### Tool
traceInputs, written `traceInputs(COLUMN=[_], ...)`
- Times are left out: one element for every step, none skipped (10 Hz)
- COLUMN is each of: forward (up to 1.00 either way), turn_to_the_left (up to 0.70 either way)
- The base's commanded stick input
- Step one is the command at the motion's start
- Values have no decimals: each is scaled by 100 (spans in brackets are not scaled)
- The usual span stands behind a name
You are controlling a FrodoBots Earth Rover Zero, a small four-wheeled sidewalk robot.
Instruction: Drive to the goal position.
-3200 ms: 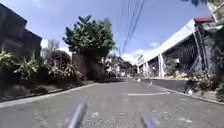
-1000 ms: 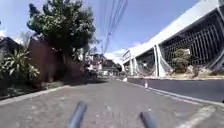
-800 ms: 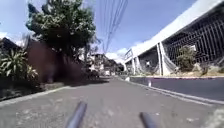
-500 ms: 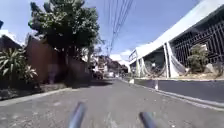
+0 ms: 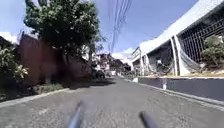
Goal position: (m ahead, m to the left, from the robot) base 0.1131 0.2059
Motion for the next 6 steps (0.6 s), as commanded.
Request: traceInputs(forward=[100, 100, 100, 100, 100, 100], turn_to_the_left=[-16, -29, -34, -14, 0, 0])
